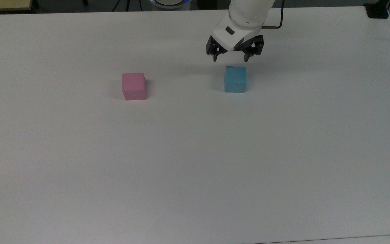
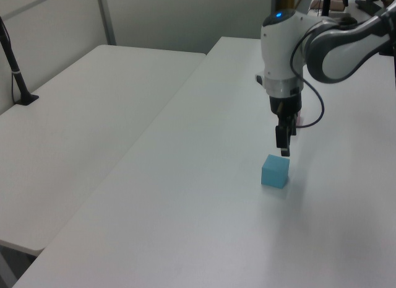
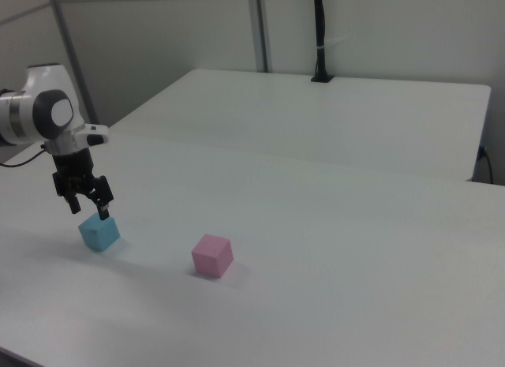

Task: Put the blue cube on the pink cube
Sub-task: 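Move the open gripper over the light-blue cube and lower it, then close the gripper on the light-blue cube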

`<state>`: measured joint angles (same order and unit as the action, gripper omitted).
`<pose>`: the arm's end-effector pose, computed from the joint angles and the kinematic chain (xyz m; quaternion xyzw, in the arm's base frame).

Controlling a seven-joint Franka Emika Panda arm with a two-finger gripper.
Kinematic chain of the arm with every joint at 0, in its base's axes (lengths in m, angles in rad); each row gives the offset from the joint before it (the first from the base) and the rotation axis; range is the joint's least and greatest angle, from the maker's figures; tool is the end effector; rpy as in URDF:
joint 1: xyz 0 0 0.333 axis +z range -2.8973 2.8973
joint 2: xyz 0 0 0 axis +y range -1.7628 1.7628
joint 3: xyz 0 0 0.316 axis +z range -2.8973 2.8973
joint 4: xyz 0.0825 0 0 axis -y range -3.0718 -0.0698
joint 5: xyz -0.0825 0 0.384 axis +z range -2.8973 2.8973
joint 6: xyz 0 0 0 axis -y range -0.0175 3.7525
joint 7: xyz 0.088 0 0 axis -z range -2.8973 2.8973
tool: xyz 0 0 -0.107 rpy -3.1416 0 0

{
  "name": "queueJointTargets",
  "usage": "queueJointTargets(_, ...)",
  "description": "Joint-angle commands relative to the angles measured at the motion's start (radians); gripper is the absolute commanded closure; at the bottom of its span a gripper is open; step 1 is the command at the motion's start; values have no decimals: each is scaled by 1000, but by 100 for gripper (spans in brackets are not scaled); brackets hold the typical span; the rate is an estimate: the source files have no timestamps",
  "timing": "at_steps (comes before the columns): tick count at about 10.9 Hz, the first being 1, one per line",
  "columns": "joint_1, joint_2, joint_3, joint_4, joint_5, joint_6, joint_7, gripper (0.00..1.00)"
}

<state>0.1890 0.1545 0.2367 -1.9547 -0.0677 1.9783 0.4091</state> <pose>0.5272 0.2303 0.3913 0.9977 0.0234 -0.0527 0.0366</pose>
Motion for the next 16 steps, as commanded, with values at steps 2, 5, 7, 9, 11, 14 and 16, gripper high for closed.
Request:
queueJointTargets(2, 27, 53, -5, -3, -61, 95, 119, 0)
queueJointTargets(5, 38, 86, -5, -3, -61, 138, 160, 0)
queueJointTargets(7, 38, 88, -4, -3, -61, 149, 162, 0)
queueJointTargets(9, 44, 108, -5, -3, -67, 151, 162, 4)
queueJointTargets(11, 55, 115, -4, -3, -131, 149, 160, 42)
queueJointTargets(14, 44, 105, -4, 16, -135, 128, 151, 56)
queueJointTargets(16, 15, 62, -7, 34, -135, 62, 99, 58)
